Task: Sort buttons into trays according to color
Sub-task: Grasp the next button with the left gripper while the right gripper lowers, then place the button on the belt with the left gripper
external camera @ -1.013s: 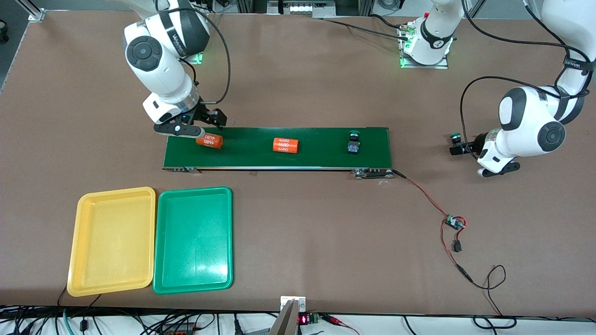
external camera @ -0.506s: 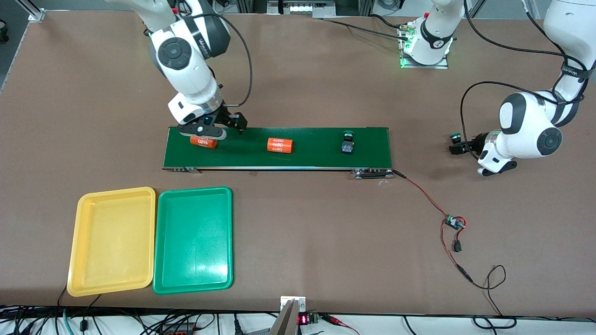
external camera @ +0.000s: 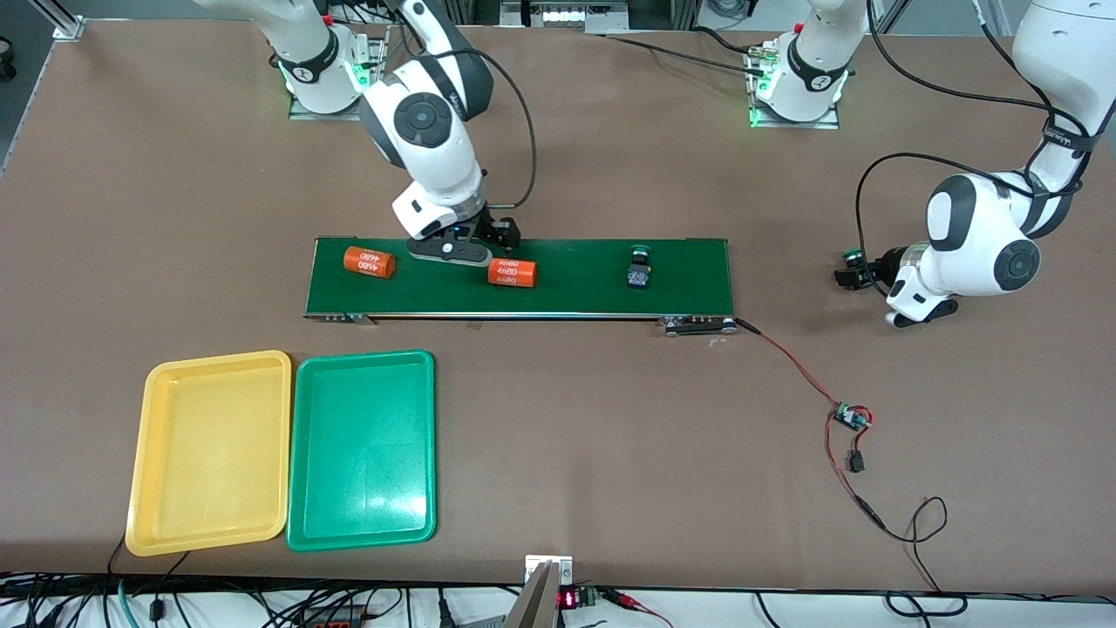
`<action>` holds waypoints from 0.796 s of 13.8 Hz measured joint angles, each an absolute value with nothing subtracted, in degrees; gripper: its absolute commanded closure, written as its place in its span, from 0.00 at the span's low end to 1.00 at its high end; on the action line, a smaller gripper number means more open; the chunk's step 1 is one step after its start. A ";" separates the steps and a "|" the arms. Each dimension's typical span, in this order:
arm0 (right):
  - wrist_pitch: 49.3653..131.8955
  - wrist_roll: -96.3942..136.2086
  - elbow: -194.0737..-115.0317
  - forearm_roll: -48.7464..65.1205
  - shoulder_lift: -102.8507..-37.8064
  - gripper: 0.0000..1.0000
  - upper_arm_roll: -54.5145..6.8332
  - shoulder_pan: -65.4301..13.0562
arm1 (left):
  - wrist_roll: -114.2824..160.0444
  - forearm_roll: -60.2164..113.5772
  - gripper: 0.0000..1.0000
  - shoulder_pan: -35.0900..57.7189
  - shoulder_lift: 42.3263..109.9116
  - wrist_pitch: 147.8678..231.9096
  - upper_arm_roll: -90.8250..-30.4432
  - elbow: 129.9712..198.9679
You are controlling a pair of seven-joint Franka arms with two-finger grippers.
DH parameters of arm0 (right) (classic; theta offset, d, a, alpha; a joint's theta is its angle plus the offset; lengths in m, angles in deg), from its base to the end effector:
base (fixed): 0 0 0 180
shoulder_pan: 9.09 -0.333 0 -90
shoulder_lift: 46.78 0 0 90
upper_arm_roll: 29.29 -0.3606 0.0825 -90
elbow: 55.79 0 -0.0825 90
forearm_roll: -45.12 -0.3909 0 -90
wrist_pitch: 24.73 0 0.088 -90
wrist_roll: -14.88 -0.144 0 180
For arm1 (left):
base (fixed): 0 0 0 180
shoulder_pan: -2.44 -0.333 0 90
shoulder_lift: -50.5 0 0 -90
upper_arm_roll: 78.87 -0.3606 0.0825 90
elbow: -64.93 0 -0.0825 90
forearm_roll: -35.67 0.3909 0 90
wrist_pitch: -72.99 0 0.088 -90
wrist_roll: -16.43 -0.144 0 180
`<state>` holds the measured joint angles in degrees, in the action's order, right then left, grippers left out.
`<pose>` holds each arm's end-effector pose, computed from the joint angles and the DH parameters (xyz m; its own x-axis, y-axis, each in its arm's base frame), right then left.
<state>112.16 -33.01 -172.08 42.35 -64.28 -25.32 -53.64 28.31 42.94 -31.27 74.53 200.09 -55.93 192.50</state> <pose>0.4705 0.4070 0.3025 0.9871 -0.1581 0.0263 -0.1567 -0.9864 -0.0502 0.4982 0.0929 0.1727 0.8834 0.2682 -0.3843 0.2968 -0.9548 0.0160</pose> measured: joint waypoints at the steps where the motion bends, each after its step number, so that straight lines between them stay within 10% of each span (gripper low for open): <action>1: 112.44 -33.23 -171.76 42.35 -64.84 0.00 -25.30 -53.70 | 28.31 44.68 0.25 -31.27 74.55 200.14 -55.93 192.50; 7: 112.52 -33.31 -171.21 42.35 -65.08 0.00 -24.94 -53.68 | 28.28 47.22 0.83 -31.25 74.53 200.20 -55.88 192.49; 11: 112.52 -33.37 -171.21 42.35 -65.08 0.00 -24.93 -53.68 | 28.27 47.23 0.96 -30.46 74.03 200.96 -55.43 191.73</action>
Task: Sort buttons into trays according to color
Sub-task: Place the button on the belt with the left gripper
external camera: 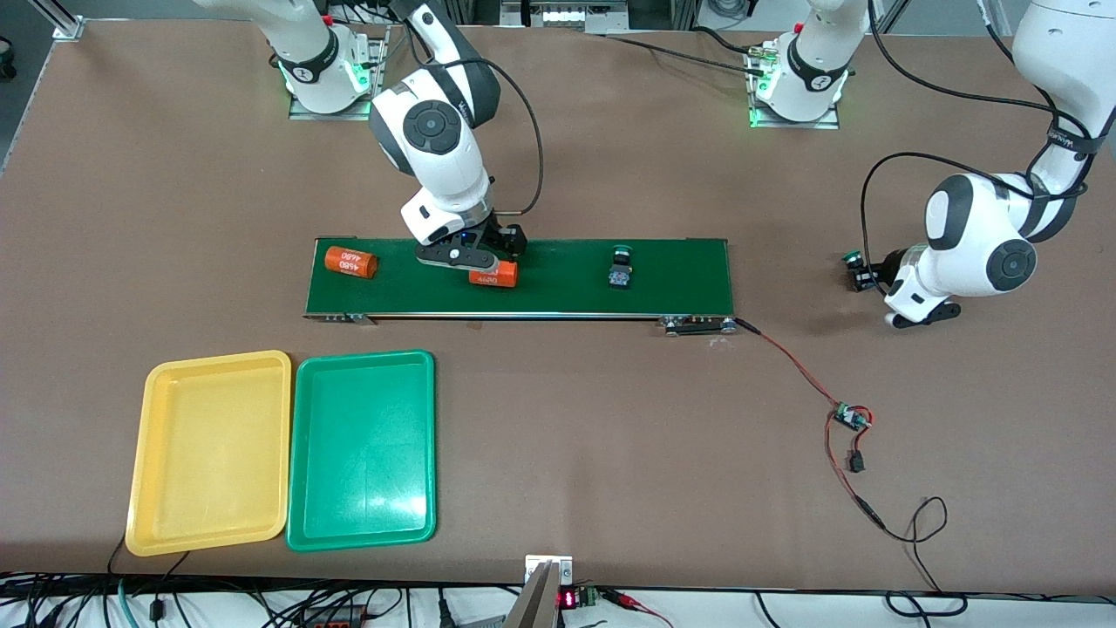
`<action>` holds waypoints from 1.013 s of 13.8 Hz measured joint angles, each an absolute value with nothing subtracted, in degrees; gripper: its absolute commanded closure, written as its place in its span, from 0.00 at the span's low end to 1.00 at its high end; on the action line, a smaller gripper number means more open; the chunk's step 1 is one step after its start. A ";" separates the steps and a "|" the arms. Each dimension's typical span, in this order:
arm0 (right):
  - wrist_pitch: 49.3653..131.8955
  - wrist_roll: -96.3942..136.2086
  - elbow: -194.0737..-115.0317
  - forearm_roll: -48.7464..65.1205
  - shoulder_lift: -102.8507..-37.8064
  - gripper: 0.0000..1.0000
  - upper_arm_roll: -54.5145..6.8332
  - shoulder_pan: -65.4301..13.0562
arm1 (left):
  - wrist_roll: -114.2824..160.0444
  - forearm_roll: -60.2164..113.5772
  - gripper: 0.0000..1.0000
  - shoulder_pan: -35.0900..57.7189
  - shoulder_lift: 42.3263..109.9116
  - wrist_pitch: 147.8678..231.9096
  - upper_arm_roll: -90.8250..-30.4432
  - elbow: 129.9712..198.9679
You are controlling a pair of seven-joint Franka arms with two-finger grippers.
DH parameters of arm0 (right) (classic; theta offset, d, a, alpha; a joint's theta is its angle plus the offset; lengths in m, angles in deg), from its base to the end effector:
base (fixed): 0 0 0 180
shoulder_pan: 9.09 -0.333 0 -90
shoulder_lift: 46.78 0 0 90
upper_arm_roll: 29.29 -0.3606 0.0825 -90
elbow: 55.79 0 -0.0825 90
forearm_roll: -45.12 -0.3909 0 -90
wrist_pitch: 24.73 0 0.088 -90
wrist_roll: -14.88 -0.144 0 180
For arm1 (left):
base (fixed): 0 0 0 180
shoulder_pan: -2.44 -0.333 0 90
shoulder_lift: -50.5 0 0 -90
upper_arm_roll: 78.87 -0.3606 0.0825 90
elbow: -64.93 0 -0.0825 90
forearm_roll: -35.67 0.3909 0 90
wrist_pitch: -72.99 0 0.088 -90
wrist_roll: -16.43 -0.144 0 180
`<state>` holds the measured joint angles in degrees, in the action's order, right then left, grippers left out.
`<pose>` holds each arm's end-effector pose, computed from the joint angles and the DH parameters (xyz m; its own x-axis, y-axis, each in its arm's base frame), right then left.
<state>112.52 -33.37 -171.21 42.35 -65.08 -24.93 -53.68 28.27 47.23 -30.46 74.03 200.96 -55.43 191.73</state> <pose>0.4772 0.4080 0.3012 0.9849 -0.1698 0.0334 -0.1679 -0.9843 -0.0541 0.5098 0.0886 0.1816 0.9175 0.2096 -0.3380 0.2166 -0.9761 -0.0173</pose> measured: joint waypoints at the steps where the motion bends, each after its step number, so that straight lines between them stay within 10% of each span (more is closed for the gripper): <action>1: 112.52 -33.37 -171.20 42.35 -65.08 0.00 -24.93 -53.68 | 28.27 47.23 0.97 -29.03 73.24 201.11 -55.18 191.00; 14: 112.52 -33.39 -171.20 42.36 -65.15 0.00 -24.90 -53.69 | 29.54 42.32 0.97 -3.89 63.64 201.08 -49.54 188.63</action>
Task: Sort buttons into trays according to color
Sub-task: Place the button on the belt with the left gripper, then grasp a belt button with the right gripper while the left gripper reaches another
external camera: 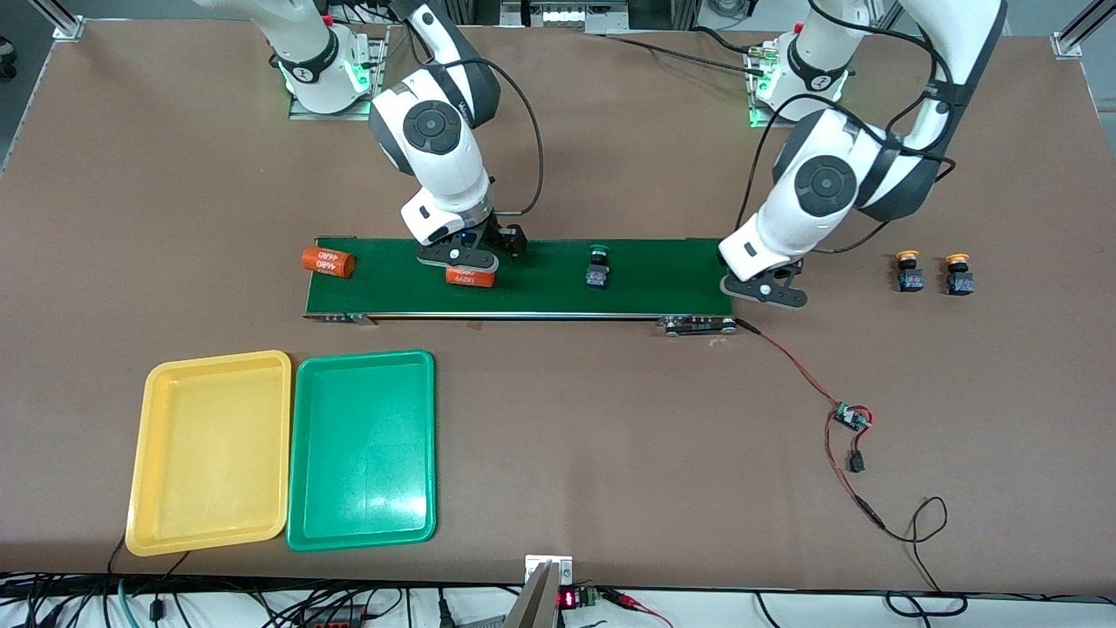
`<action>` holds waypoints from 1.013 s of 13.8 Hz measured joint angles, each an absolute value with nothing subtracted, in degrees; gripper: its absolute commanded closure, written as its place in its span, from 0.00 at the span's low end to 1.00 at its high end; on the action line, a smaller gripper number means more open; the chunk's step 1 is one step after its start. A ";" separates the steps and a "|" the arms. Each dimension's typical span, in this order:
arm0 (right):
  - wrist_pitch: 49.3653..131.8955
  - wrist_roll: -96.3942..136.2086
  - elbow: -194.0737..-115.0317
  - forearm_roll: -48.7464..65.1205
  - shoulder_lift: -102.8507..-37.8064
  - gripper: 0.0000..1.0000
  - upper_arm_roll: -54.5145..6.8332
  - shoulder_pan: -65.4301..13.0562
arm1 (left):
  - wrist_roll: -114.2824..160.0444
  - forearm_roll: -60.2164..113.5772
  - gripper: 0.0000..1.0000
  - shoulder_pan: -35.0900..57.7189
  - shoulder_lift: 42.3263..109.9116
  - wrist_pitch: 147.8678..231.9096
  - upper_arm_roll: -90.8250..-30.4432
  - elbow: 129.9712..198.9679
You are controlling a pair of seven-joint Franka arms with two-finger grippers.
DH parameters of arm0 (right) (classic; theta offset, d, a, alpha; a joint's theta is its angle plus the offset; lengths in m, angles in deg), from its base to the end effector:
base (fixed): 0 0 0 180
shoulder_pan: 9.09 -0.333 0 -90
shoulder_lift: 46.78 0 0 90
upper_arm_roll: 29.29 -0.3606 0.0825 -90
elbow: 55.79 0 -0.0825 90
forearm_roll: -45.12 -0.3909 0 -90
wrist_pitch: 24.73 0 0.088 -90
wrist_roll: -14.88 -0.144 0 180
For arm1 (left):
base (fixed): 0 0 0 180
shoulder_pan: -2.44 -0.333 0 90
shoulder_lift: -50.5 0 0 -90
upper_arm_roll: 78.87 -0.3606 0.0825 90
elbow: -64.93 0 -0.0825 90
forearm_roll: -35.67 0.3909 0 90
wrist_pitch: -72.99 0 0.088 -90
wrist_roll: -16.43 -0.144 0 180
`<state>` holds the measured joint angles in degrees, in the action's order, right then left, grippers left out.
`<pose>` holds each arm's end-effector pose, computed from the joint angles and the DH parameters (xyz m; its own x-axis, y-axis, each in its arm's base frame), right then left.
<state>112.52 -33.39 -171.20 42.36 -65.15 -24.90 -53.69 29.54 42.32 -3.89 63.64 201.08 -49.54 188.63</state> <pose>0.4774 0.4078 0.3005 0.9848 -0.1704 0.0330 -0.1685 -0.9843 -0.0531 0.5157 -0.2091 0.2966 0.9628 -0.2413 -0.1216 -0.2428 -0.9701 0.0020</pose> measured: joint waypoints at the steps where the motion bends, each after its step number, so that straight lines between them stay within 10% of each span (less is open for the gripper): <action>1: 112.52 -33.40 -171.20 42.36 -65.22 0.00 -24.90 -53.69 | 29.54 42.04 0.97 -3.21 64.71 201.12 -49.54 187.75; 7: 112.52 -33.40 -171.20 42.36 -65.31 0.00 -24.90 -53.71 | 29.55 36.80 0.90 0.25 71.12 202.33 -49.55 183.84; 8: 112.52 -33.40 -171.20 42.36 -65.31 0.00 -24.90 -53.72 | 29.55 36.80 0.62 0.26 71.70 203.27 -49.56 183.79; 9: 112.52 -33.40 -171.20 42.36 -65.32 0.00 -24.90 -53.72 | 29.55 36.80 0.08 0.32 72.17 204.13 -49.57 183.73; 14: 112.59 -33.40 -171.20 42.37 -65.32 0.00 -24.90 -53.72 | 29.58 36.80 0.00 0.88 71.21 205.50 -49.77 182.12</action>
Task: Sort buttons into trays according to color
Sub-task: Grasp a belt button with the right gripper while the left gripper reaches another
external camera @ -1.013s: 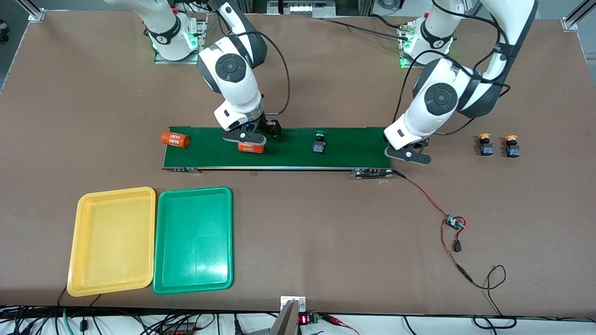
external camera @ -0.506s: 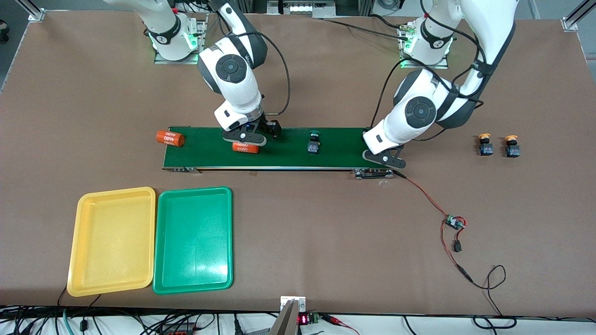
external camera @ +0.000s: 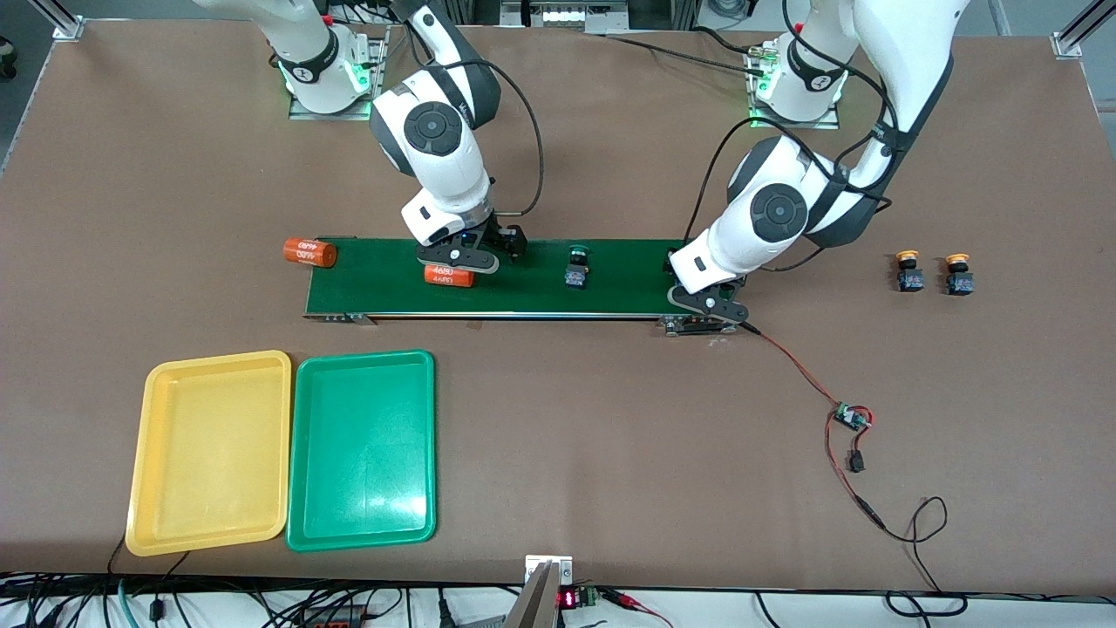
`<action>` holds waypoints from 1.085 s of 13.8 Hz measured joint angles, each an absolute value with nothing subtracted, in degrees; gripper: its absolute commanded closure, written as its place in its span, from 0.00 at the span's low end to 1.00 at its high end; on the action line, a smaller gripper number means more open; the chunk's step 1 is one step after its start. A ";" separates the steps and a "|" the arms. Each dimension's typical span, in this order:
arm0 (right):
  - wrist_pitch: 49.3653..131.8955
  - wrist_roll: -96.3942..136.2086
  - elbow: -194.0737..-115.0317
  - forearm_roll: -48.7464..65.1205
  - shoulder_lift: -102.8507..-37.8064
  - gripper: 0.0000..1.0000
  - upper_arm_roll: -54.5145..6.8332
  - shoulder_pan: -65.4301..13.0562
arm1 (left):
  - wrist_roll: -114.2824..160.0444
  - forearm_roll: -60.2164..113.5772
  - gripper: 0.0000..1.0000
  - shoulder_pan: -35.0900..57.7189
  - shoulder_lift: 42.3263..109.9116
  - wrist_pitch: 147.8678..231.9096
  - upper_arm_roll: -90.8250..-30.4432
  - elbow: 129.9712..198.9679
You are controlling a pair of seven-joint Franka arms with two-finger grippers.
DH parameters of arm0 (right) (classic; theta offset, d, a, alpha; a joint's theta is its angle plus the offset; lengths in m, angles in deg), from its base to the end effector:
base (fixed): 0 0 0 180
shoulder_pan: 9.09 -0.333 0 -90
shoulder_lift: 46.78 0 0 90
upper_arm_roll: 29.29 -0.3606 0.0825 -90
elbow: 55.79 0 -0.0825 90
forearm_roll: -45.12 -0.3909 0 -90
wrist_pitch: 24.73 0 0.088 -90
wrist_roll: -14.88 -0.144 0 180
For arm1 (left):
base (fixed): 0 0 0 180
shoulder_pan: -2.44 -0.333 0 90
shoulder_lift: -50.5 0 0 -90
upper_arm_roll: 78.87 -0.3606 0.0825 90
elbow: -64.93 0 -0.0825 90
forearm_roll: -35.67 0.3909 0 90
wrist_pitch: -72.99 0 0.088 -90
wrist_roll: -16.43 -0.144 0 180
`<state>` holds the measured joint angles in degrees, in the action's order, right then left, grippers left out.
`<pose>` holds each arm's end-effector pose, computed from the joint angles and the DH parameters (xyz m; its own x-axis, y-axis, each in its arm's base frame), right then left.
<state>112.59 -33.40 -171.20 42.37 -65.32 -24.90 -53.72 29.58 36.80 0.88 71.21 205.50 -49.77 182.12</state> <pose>0.4772 0.4081 0.2987 0.9849 -0.1699 0.0322 -0.1681 -0.9844 -0.0515 0.5403 -0.2719 0.2810 0.9662 -0.2441 -0.0834 -0.2308 -0.9624 0.1431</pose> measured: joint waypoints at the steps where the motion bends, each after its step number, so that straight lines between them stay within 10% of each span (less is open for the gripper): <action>1: 112.63 -33.40 -171.20 42.37 -65.32 0.00 -24.90 -53.73 | 29.66 36.80 0.00 -0.05 69.62 205.08 -50.22 181.71; 15: 113.54 -39.25 -165.03 42.95 -70.63 0.00 -24.90 -55.20 | 21.86 44.91 0.00 -38.74 71.72 199.46 -52.08 184.00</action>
<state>113.54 -39.25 -165.03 42.95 -70.63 -24.90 -55.20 21.86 44.91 -38.74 71.72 199.46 -52.08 184.00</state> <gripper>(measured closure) 0.000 0.000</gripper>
